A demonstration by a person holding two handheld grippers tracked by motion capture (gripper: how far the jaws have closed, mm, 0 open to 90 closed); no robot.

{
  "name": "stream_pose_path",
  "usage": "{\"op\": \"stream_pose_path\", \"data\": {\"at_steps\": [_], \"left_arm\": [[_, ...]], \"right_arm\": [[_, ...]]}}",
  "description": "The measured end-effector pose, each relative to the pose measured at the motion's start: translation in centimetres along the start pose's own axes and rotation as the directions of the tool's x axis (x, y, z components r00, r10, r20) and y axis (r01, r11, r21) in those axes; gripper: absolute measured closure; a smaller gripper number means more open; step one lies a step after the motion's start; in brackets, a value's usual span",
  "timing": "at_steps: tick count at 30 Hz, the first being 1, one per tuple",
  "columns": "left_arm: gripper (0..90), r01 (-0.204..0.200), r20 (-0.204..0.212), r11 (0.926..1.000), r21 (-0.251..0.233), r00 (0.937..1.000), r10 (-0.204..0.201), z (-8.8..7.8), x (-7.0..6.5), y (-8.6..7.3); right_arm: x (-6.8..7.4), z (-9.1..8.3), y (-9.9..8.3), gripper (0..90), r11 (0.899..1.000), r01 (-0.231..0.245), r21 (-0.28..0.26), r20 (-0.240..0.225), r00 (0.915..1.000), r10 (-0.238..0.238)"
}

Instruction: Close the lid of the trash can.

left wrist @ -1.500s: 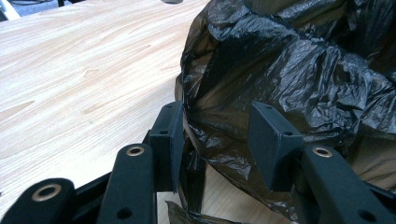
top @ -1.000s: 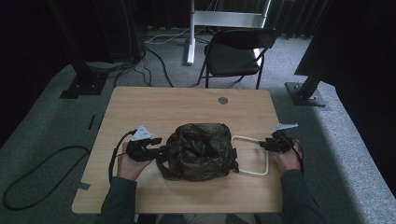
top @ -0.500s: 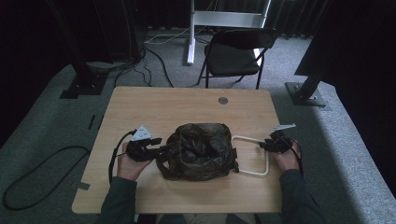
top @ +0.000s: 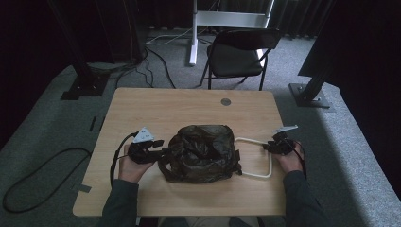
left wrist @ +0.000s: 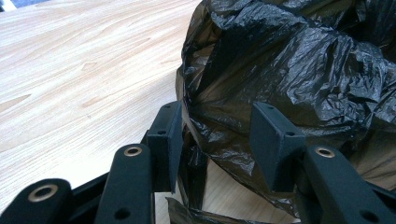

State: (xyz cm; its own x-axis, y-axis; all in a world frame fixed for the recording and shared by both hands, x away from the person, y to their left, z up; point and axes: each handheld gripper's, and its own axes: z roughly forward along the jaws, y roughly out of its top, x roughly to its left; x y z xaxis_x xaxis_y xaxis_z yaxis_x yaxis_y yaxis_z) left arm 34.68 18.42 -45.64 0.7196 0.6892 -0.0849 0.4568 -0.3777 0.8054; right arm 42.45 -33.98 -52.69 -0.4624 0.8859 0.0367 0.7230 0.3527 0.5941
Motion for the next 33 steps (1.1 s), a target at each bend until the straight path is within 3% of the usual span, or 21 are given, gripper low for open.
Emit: {"op": "stream_pose_path", "data": {"at_steps": [12, 28, 33], "left_arm": [[55.3, 0.000, 0.001, 1.0000, -0.001, 1.0000, 0.000, -0.1, 0.0, 0.0], [55.2, 0.001, 0.000, 1.0000, 0.002, 1.0000, -0.001, 0.0, 0.1, -0.1], [55.2, 0.002, 0.000, 1.0000, 0.003, 1.0000, -0.002, 0.0, 0.1, -0.1]], "right_arm": [[0.0, 0.0, 0.0, 66.7, 1.000, 0.017, 0.001, 0.003, 0.9999, -0.017], [-0.1, -0.7, -0.8, 66.4, 1.000, 0.001, 0.016, 0.024, 0.9997, -0.001], [0.1, -0.7, -0.8, 71.6, 1.000, 0.007, 0.013, 0.032, 0.9995, -0.007]]}}
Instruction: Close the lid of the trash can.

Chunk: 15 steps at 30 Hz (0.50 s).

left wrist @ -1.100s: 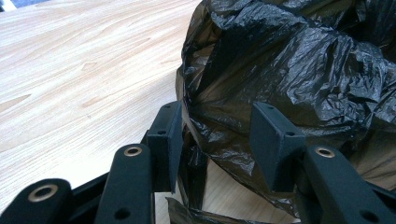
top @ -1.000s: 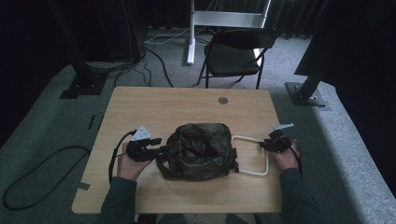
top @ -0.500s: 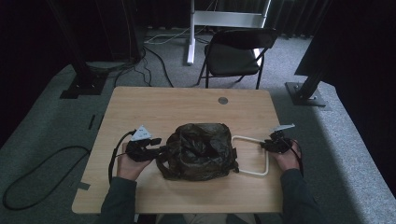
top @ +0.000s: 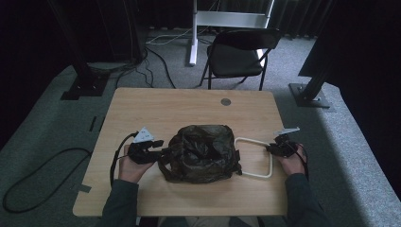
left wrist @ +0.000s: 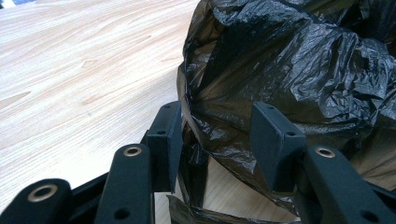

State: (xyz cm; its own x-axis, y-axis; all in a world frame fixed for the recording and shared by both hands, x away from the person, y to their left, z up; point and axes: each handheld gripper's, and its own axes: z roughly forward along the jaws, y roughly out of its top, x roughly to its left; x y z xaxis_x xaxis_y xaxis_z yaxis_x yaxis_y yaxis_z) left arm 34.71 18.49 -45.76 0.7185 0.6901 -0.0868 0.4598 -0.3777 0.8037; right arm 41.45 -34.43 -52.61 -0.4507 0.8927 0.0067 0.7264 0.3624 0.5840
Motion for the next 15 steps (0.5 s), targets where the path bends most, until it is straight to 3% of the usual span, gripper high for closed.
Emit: {"op": "stream_pose_path", "data": {"at_steps": [15], "left_arm": [[55.2, 0.003, -0.001, 1.0000, -0.001, 1.0000, -0.003, -0.02, 0.08, -0.05]], "right_arm": [[0.18, 0.27, 0.46, 75.9, 1.000, 0.030, 0.004, 0.022, 0.9993, -0.030]]}}
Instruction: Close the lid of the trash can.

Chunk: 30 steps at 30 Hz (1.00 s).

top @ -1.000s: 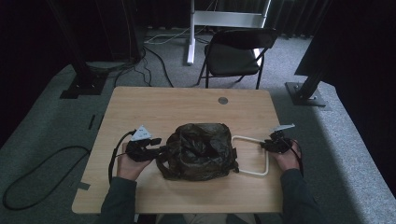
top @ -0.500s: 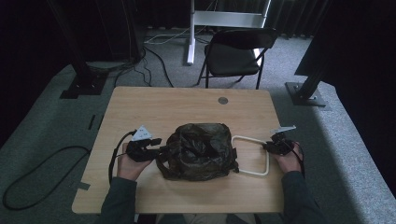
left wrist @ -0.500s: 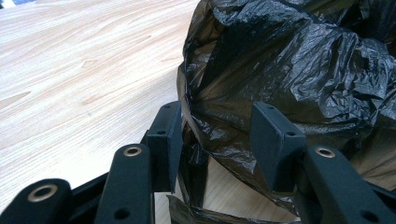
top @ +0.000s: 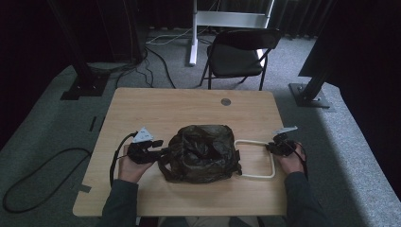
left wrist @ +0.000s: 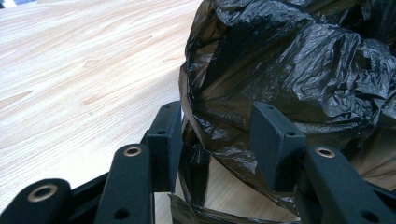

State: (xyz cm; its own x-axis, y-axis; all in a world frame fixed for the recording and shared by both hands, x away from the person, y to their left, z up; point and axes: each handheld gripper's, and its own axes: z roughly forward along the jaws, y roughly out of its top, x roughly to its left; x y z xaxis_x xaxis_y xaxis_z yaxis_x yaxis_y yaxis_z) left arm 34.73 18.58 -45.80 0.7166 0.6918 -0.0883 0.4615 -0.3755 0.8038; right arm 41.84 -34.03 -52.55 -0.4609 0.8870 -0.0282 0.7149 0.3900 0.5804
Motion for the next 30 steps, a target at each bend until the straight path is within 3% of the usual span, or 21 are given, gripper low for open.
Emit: {"op": "stream_pose_path", "data": {"at_steps": [15, 22, 30], "left_arm": [[55.2, 0.000, -0.001, 1.0000, 0.003, 1.0000, 0.000, 0.07, -0.02, -0.01], [55.2, -0.001, 0.001, 1.0000, 0.001, 1.0000, 0.001, 0.04, -0.04, 0.00], [55.2, 0.001, 0.000, 1.0000, -0.001, 1.0000, -0.001, 0.03, -0.04, -0.01]], "right_arm": [[0.02, 0.19, 0.05, 70.1, 1.000, -0.009, -0.015, -0.004, 1.0000, 0.009], [0.06, 0.30, 0.02, 74.7, 0.999, -0.017, -0.029, -0.022, 0.9996, 0.017], [0.23, 0.29, 0.13, 76.2, 1.000, 0.000, -0.021, -0.013, 0.9999, 0.000]]}}
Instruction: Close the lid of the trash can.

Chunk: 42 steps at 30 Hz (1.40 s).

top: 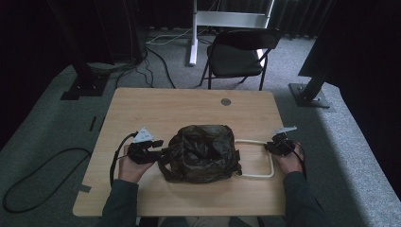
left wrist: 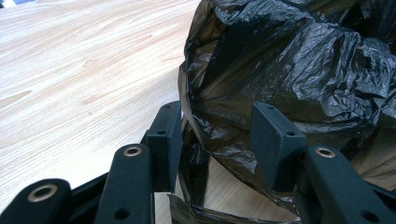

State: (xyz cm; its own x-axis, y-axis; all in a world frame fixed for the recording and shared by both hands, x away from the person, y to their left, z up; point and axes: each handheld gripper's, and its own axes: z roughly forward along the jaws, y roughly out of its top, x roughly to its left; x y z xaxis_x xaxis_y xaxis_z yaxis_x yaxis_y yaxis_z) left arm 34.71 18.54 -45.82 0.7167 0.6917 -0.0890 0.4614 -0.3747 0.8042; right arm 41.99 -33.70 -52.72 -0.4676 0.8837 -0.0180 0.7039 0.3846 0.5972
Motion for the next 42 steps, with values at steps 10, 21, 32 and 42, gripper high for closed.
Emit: {"op": "stream_pose_path", "data": {"at_steps": [10, 21, 32, 42], "left_arm": [[55.2, 0.006, -0.002, 1.0000, 0.000, 1.0000, -0.006, 0.0, 0.1, -0.1], [55.2, 0.005, -0.002, 1.0000, 0.002, 1.0000, -0.005, 0.0, 0.2, -0.1], [55.2, 0.006, -0.002, 1.0000, 0.003, 1.0000, -0.006, 0.1, 0.1, -0.1], [55.2, 0.006, -0.002, 1.0000, 0.003, 1.0000, -0.006, 0.1, 0.2, -0.1]], "right_arm": [[0.3, 0.0, 0.0, 77.3, 0.999, 0.032, -0.001, 0.024, 0.9992, -0.032], [0.2, -0.3, -0.2, 77.4, 0.999, 0.043, 0.005, 0.054, 0.9976, -0.043], [-0.3, -1.0, -0.4, 77.4, 0.999, 0.041, 0.008, 0.063, 0.9971, -0.042], [-1.2, -1.8, -0.9, 77.4, 1.000, 0.027, 0.007, 0.079, 0.9965, -0.028]]}}
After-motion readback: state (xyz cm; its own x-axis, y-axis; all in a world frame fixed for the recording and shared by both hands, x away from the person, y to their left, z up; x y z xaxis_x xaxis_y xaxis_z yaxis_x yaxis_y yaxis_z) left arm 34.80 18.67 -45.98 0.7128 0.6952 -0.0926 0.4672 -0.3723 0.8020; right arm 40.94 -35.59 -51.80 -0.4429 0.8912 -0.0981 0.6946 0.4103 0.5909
